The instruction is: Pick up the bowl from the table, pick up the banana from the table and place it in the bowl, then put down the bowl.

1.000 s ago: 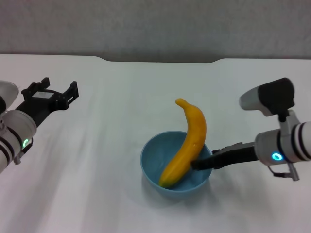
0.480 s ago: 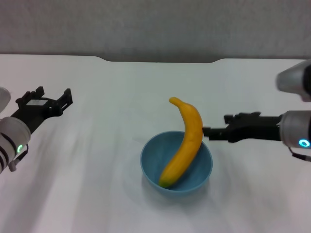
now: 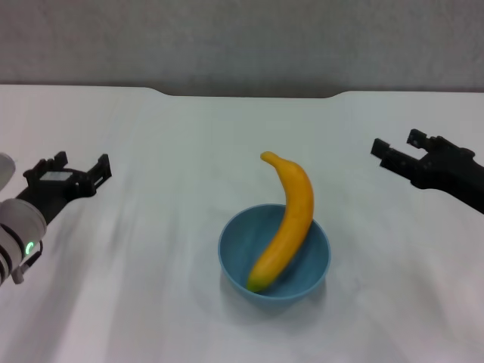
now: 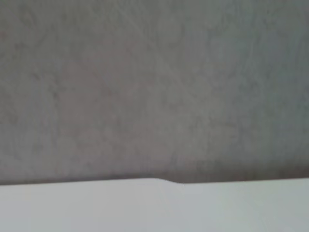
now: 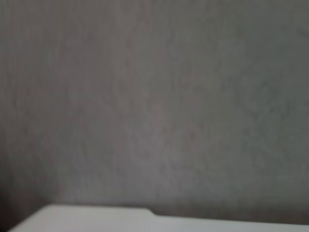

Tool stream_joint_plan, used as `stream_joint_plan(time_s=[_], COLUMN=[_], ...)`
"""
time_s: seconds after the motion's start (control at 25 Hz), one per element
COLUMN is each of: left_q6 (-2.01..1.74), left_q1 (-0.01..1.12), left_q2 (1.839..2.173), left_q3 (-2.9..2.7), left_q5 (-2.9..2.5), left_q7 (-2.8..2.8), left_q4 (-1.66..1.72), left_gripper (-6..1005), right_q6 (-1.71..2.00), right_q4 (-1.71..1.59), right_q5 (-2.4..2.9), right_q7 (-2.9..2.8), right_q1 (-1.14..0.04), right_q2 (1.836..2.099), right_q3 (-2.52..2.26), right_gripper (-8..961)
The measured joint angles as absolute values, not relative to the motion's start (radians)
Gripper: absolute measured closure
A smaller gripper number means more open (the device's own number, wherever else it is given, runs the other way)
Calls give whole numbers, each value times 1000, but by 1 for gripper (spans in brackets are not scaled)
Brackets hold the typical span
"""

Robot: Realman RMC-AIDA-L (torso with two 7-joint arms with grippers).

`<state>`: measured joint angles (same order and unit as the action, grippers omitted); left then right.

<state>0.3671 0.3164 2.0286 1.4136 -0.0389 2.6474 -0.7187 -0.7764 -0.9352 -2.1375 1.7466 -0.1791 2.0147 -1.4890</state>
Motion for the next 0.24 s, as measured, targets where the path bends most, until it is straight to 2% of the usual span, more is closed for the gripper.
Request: stream_joint_plan(time_s=[0.24], left_q6=[398], left_q1=[315], left_q2=[2034], left_q3=[1362], left_q5=[-36], left_q7=[2631], left_q4=[-703], left_gripper=[212], right_q6=[-842], right_q4=[-721], right_q5=[-2308], right_q7=[1950], right_q1=[-254], right_q2=[2016], right_q3=[-1481], right_gripper=[102])
